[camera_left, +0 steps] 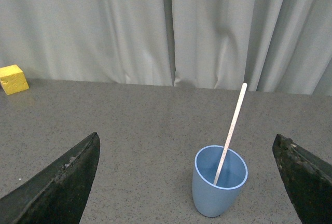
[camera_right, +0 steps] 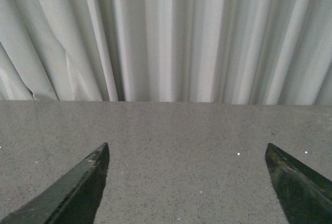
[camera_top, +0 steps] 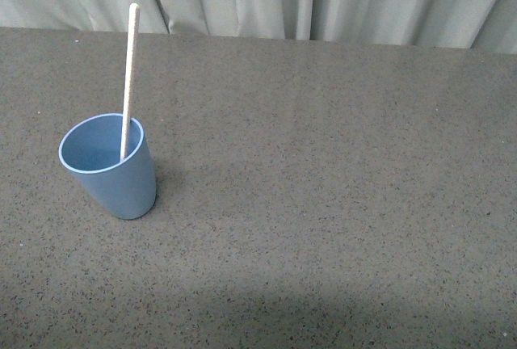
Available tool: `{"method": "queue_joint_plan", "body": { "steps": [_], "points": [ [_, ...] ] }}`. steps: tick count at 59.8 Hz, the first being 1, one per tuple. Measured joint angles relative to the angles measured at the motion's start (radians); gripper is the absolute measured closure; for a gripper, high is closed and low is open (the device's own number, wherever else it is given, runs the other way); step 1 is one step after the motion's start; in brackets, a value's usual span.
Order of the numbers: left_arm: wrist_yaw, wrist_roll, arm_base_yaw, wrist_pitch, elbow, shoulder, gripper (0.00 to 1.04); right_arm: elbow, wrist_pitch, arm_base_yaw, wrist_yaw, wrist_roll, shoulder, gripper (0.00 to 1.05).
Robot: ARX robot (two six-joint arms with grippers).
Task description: Transfer chopsticks to blue cup
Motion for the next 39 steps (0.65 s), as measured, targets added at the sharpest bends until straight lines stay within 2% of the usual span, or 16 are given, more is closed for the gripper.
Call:
{"method": "queue_joint_plan", "body": {
  "steps": [2, 6, 39],
  "points": [
    [0.0, 0.0, 0.0, 0.0, 0.0, 0.0, 0.07, 0.0, 0.0, 0.0, 0.0, 0.001, 0.0, 0.07],
    [0.0, 0.0, 0.0, 0.0, 0.0, 0.0, 0.07, 0.0, 0.0, 0.0, 0.0, 0.0, 0.0, 0.1],
    [0.0, 0.0, 0.0, 0.0, 0.0, 0.0, 0.07, 0.0, 0.0, 0.0, 0.0, 0.0, 0.0, 0.09]
  ]
}}
